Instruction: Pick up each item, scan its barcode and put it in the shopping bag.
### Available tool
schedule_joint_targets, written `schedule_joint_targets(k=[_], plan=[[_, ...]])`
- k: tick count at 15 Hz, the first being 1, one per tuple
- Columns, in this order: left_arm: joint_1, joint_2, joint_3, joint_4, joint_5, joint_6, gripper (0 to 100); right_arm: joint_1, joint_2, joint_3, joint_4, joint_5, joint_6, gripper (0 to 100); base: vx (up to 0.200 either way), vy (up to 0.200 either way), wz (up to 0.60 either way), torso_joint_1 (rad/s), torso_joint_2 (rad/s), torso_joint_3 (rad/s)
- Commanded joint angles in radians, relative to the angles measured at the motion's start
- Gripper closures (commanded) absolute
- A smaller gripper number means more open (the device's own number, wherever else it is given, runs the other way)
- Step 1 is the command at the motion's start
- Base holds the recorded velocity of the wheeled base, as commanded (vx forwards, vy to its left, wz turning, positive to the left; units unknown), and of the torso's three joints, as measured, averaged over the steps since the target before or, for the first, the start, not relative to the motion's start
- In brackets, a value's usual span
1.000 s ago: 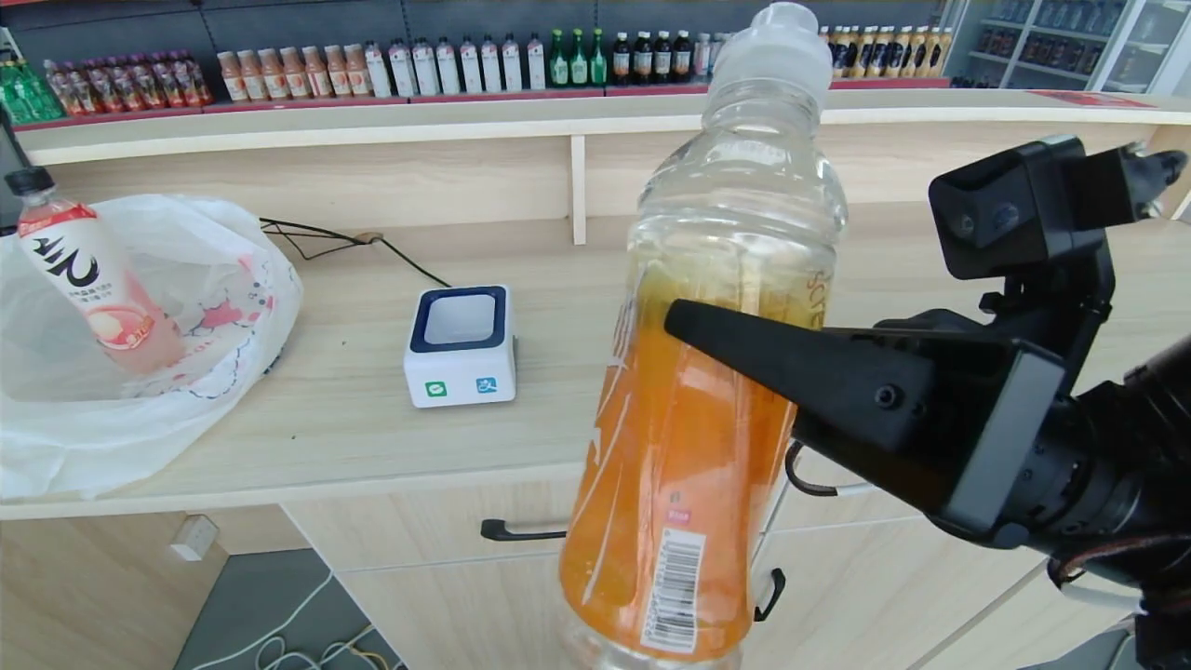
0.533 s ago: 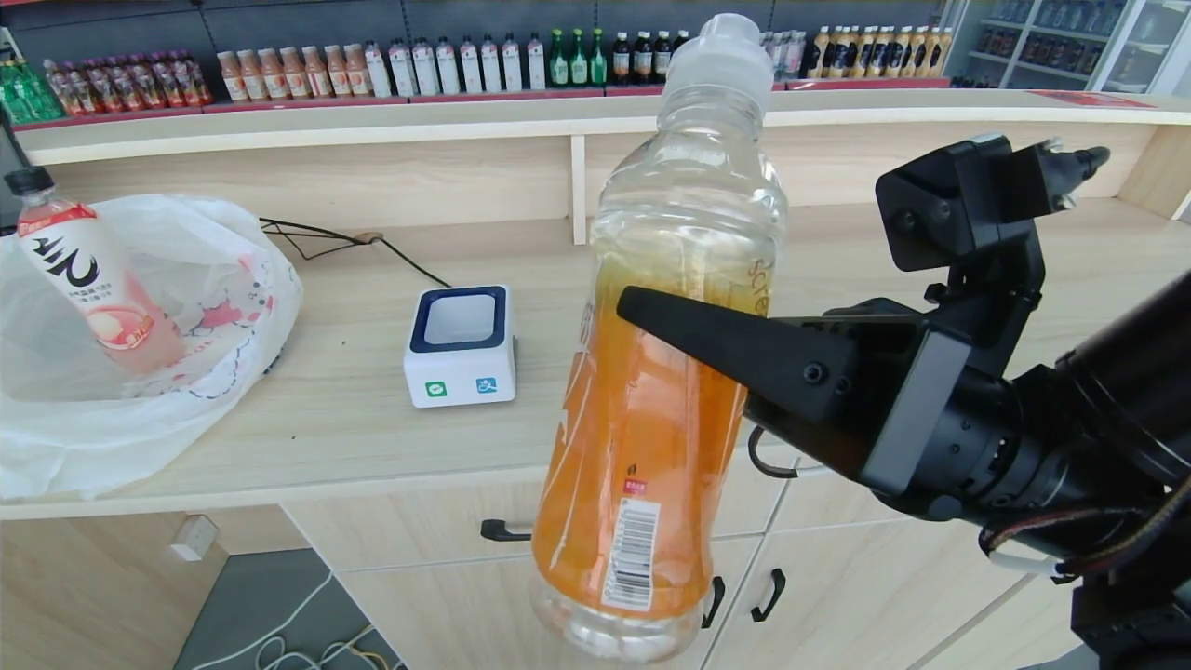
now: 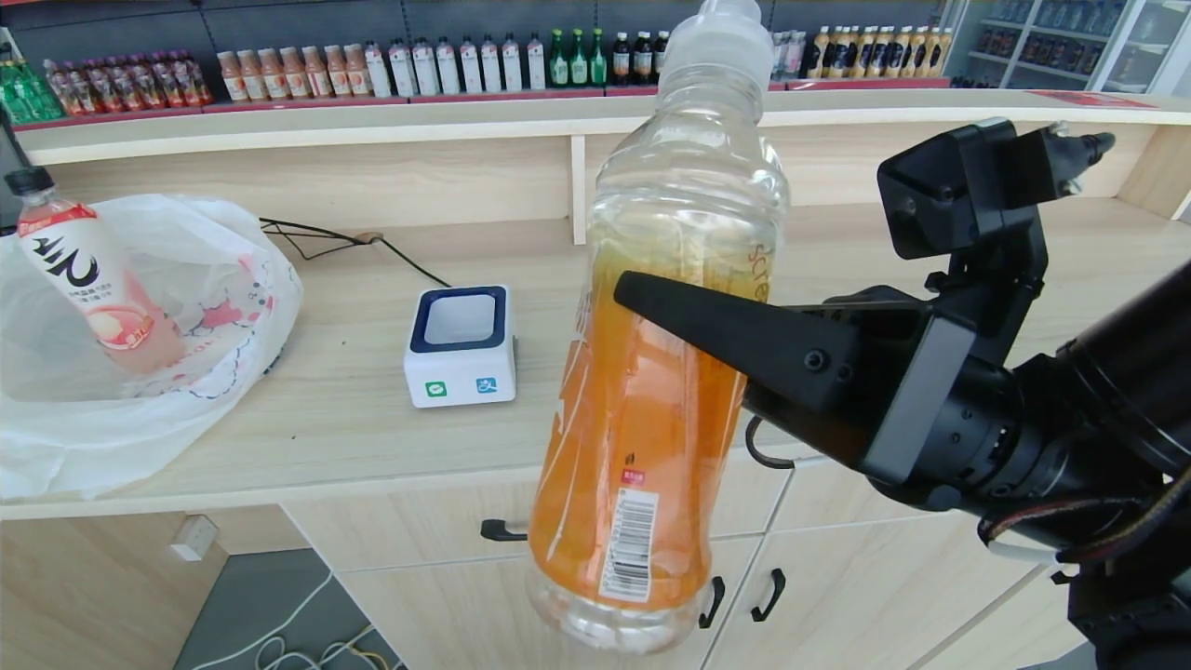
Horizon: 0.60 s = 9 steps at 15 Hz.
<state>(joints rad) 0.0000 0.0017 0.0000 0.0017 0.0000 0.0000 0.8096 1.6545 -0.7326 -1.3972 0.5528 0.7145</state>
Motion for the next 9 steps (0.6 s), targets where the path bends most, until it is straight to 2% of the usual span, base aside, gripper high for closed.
schedule_joint_targets(k=[1, 9], plan=[[0.000, 0.000, 0.000, 0.000, 0.000, 0.000, 0, 0.000, 0.002, -0.001, 0.000, 0.001, -0.004, 100, 0.000, 0.000, 0.00, 0.000, 0.00, 0.000], [0.000, 0.000, 0.000, 0.000, 0.000, 0.000, 0, 0.002, -0.002, 0.007, -0.002, -0.007, -0.040, 100, 0.000, 0.000, 0.00, 0.000, 0.00, 0.000]])
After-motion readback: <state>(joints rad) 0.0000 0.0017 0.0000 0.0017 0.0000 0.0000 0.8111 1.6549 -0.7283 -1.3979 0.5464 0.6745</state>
